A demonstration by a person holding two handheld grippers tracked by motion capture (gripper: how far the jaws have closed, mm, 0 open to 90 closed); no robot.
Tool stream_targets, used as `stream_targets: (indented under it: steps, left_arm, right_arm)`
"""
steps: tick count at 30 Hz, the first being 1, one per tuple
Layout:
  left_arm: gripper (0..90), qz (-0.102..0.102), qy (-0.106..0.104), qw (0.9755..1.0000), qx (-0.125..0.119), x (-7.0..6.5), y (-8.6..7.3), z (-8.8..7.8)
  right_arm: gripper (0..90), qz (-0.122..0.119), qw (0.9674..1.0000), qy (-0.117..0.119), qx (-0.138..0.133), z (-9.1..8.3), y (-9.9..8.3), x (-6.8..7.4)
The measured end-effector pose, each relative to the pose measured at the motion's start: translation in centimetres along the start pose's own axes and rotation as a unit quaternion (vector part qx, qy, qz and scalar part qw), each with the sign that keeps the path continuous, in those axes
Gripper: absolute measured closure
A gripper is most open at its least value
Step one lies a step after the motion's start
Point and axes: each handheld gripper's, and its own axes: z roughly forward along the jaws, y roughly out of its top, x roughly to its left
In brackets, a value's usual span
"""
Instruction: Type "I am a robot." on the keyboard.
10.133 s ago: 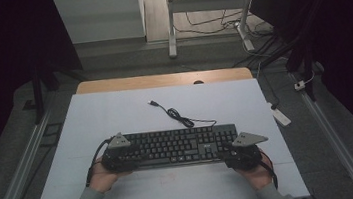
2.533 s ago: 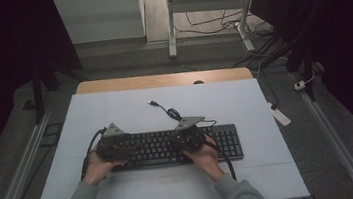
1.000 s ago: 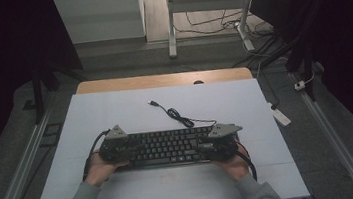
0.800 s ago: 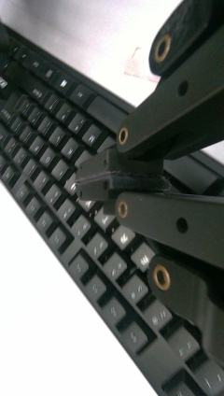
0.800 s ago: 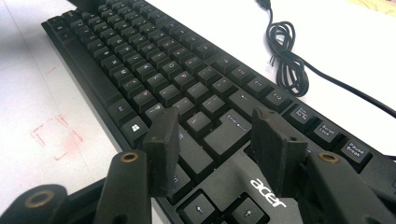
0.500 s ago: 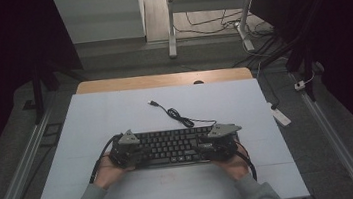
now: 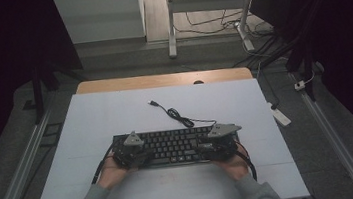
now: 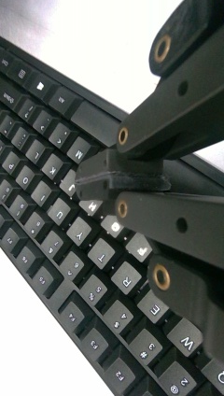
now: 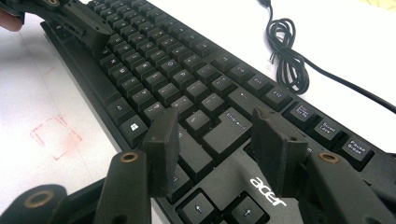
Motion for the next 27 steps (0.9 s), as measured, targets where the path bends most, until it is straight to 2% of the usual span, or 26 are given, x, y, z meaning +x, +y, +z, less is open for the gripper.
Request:
stream_targets:
  steps: [19,22,25,27]
  left_arm:
    - [89.2,0.003,-0.007,0.9999,0.012,-0.2,-0.2,0.8]
    - [89.2,0.011,0.001,0.9999,0.013,-0.3,-0.1,0.6]
    - [88.8,0.012,0.008,0.9999,-0.001,-0.2,-0.1,0.1]
    - [82.9,0.008,0.012,0.9998,-0.014,-0.1,0.0,-0.4]
  right_arm:
    - [51.6,0.002,1.0,0.002,-0.003,-0.1,0.0,-0.1]
    - [51.7,0.002,1.0,0.0,-0.004,-0.1,0.0,-0.1]
    - [51.6,0.002,1.0,0.001,-0.009,-0.1,0.0,-0.1]
    - [51.7,0.001,1.0,-0.001,-0.008,-0.2,0.0,-0.1]
